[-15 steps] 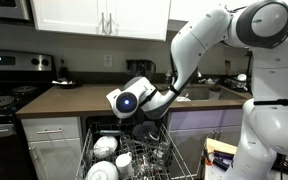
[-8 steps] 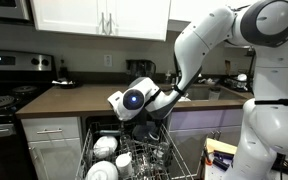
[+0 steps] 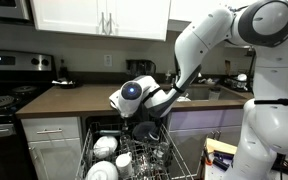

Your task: Move the plate from the kitchen holder and put it on the kitchen base table

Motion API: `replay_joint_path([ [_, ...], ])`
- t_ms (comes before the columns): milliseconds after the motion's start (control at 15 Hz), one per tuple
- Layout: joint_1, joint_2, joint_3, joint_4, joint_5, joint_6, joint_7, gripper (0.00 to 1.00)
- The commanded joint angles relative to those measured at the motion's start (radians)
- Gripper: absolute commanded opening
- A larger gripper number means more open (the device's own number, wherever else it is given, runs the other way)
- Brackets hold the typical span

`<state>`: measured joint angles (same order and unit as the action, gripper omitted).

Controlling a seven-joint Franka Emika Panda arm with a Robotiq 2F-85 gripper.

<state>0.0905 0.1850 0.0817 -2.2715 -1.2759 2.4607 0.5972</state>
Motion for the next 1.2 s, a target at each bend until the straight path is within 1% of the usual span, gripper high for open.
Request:
replay_joint_path([
  [0,-0.012,-0.027,-0.005,-0.012,0.088,0.006,-0.108,1.00],
  [133,-0.005,-0.037,-0.010,-0.019,0.098,-0.002,-0.110,1.00],
  [400,0.007,-0.078,-0.013,-0.074,0.042,-0.004,-0.037,1.00],
  [467,0.005,-0.025,-0.012,-0.019,0.064,-0.002,-0.060,1.00],
  [667,0.005,-0.048,-0.011,-0.049,0.062,-0.002,-0.060,1.00],
  [1133,0.005,-0.054,-0.011,-0.051,0.062,-0.002,-0.060,1.00],
])
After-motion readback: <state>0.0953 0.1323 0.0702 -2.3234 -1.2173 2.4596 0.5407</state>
